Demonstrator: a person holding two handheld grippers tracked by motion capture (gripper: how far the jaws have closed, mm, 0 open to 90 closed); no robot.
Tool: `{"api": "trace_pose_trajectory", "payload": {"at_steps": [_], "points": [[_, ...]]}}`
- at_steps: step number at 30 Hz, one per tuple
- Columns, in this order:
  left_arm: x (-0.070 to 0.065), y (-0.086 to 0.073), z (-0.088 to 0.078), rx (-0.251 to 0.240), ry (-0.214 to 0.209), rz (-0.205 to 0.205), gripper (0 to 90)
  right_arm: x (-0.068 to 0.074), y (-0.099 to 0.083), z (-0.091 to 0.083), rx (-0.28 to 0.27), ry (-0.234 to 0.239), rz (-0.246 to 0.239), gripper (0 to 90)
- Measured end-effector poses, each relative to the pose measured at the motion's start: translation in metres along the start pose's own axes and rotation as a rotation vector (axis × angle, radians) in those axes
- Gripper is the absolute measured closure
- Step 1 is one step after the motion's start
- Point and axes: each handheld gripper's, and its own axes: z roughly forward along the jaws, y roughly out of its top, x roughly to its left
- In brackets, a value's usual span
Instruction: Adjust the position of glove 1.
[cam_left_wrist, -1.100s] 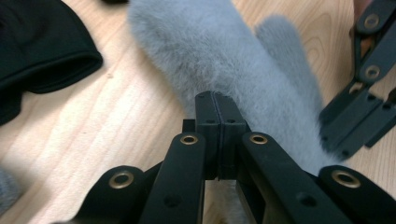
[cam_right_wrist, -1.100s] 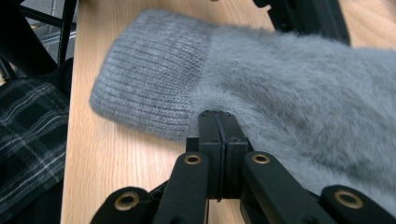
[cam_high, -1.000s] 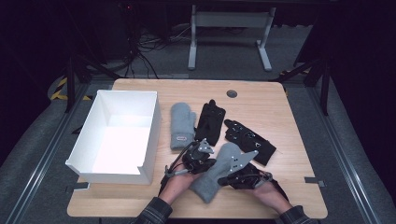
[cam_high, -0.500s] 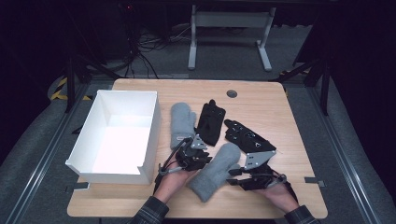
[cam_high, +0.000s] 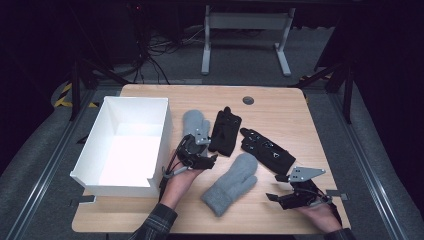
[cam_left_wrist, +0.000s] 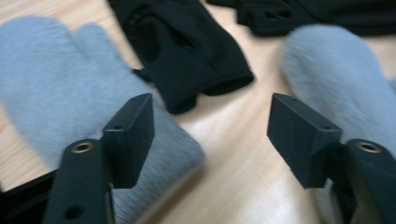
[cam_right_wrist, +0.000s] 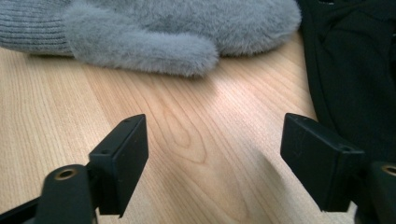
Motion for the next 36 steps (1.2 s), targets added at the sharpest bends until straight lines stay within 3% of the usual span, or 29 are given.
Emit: {"api": "trace_pose_trajectory", "payload": {"at_steps": [6,8,17,21,28,33,34,36], "points": [[0.015,0.008,0.009,-0.001,0.056,-0.062,24.7,0.0,-0.004,0.007,0.02,-0.022,-0.017,21.7],[0.02,0.012,0.014,0.017,0.094,-0.07,23.3,0.001,-0.005,0.009,0.025,-0.031,-0.026,20.5],[0.039,0.027,0.031,0.048,0.171,-0.119,21.6,0.003,-0.006,0.012,0.024,-0.047,-0.052,17.1],[0.048,0.033,0.041,0.084,0.205,-0.145,22.0,0.003,-0.006,0.012,0.024,-0.048,-0.054,16.9],[0.061,0.031,0.054,0.121,0.239,-0.184,24.5,0.003,-0.006,0.012,0.024,-0.046,-0.052,17.0],[0.065,0.026,0.062,0.157,0.231,-0.199,29.0,0.003,-0.006,0.012,0.024,-0.046,-0.051,17.0],[0.065,0.026,0.063,0.154,0.223,-0.209,34.5,0.003,-0.006,0.012,0.024,-0.046,-0.051,17.0],[0.066,0.025,0.063,0.155,0.214,-0.219,36.8,0.003,-0.006,0.012,0.024,-0.046,-0.051,17.0]]}}
